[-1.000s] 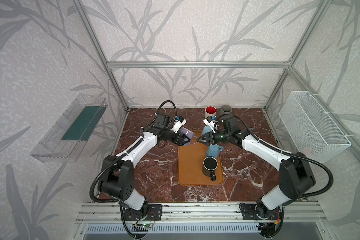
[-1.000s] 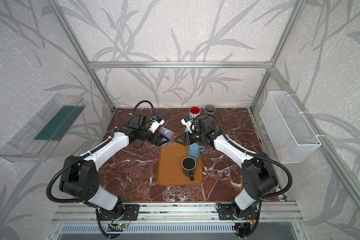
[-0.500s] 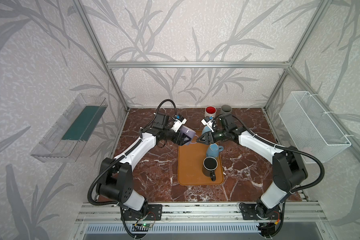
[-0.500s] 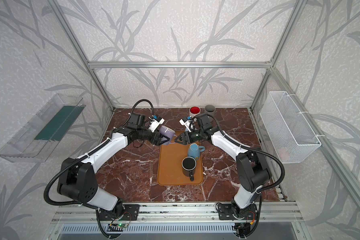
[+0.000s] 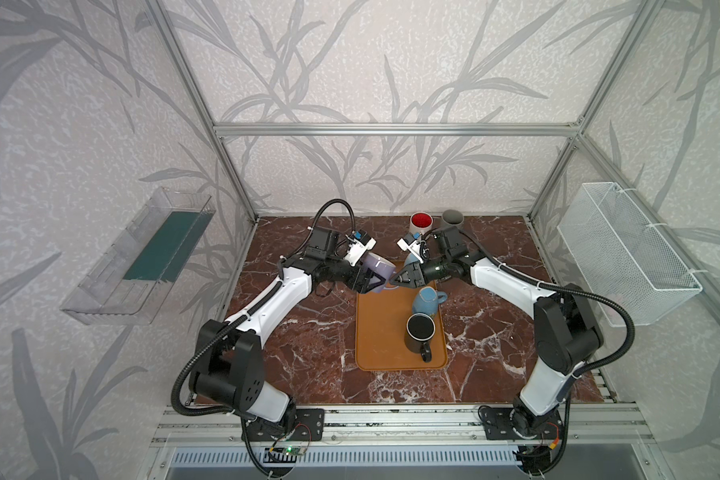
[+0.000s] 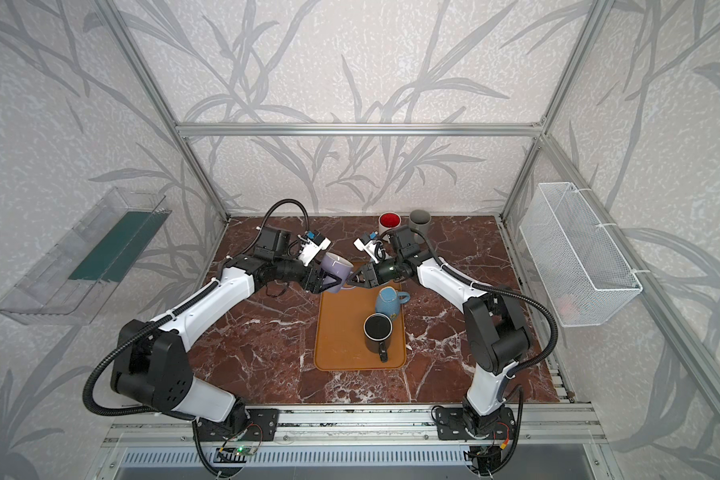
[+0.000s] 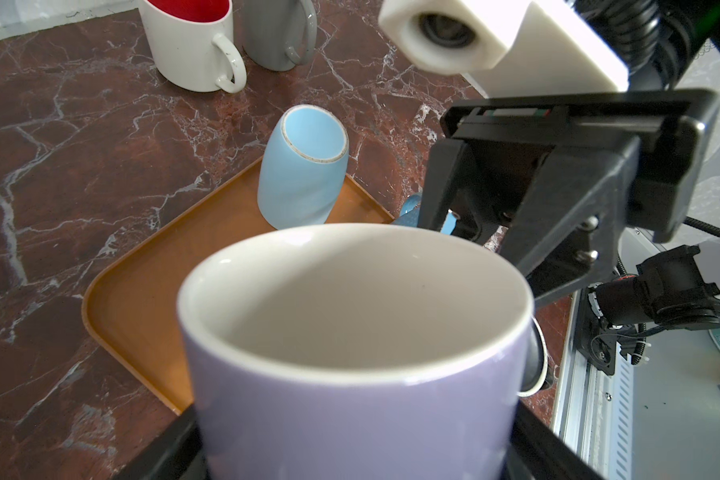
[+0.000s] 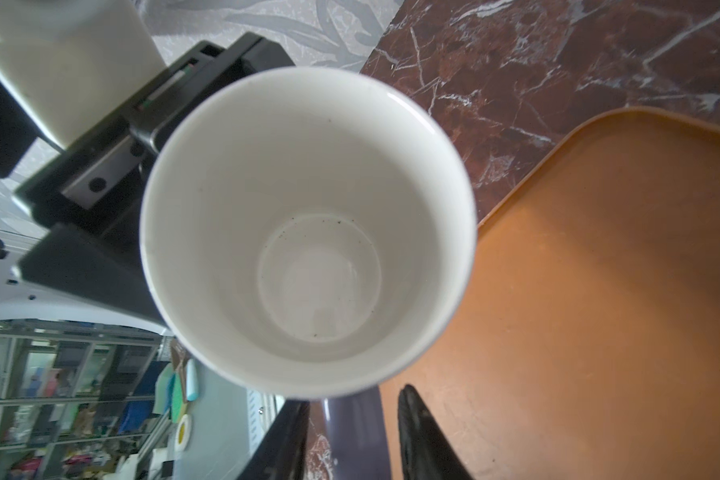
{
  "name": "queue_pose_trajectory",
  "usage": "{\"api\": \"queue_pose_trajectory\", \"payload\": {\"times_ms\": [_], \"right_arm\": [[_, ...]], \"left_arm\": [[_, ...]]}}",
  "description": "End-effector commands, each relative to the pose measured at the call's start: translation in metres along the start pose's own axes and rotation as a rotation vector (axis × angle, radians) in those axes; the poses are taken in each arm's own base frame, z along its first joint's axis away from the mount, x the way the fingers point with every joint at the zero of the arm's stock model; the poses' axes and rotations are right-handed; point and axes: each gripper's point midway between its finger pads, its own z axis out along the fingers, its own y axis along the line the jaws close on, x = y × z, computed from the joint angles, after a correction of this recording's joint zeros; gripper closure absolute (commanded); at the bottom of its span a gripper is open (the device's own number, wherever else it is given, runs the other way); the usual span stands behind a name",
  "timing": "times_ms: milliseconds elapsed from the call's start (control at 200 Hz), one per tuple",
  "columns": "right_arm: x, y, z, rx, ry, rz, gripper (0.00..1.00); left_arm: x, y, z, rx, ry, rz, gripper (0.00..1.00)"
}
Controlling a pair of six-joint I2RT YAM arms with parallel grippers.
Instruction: Turn the mug right side up
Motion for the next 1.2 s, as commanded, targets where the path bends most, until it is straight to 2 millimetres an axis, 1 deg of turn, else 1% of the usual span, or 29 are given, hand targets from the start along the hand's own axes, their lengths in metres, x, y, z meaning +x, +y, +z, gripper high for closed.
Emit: {"api": "queue_pose_trajectory", "payload": {"times_ms": [0, 185, 270, 335, 415, 445, 595, 670, 770, 960, 1195], "right_arm": [[-0.001, 0.016, -0.003, -0.058, 0.006, -0.033, 0.71], [-0.001, 0.02, -0.004, -0.07, 0.015, -0.037, 0.8], [-0.001, 0.021, -0.004, -0.076, 0.016, -0.034, 0.89], [-0.001, 0.021, -0.004, -0.077, 0.016, -0.029, 1.0], [-0.002, 0.023, -0.004, -0.09, 0.013, -0.022, 1.0], [-0.003, 0.024, -0.004, -0.097, 0.008, -0.016, 1.0], [-0.006, 0.027, -0.004, -0.12, -0.015, 0.004, 1.0], [-0.009, 0.028, -0.005, -0.113, -0.028, 0.007, 1.0], [-0.012, 0.029, -0.007, -0.099, -0.046, 0.013, 1.0], [-0.014, 0.024, -0.009, -0.056, -0.069, 0.028, 1.0], [-0.017, 0.018, -0.01, -0.013, -0.086, 0.039, 1.0]], "left_arm": [[-0.021, -0.02, -0.011, 0.054, -0.072, 0.099, 1.0], [-0.02, -0.021, -0.011, 0.056, -0.066, 0.1, 1.0], [-0.019, -0.02, -0.01, 0.056, -0.064, 0.101, 1.0], [-0.019, -0.021, -0.009, 0.056, -0.062, 0.101, 1.0], [-0.018, -0.018, -0.009, 0.043, -0.057, 0.096, 1.0], [-0.018, -0.017, -0.008, 0.039, -0.055, 0.095, 0.98], [-0.018, -0.014, -0.008, 0.021, -0.054, 0.089, 0.75], [-0.019, -0.013, -0.008, 0.013, -0.056, 0.087, 0.68], [-0.019, -0.011, -0.008, 0.004, -0.057, 0.08, 0.64], [-0.02, -0.007, -0.012, -0.034, -0.059, 0.075, 0.61], [-0.031, -0.007, -0.022, -0.081, -0.117, 0.076, 0.56]]}}
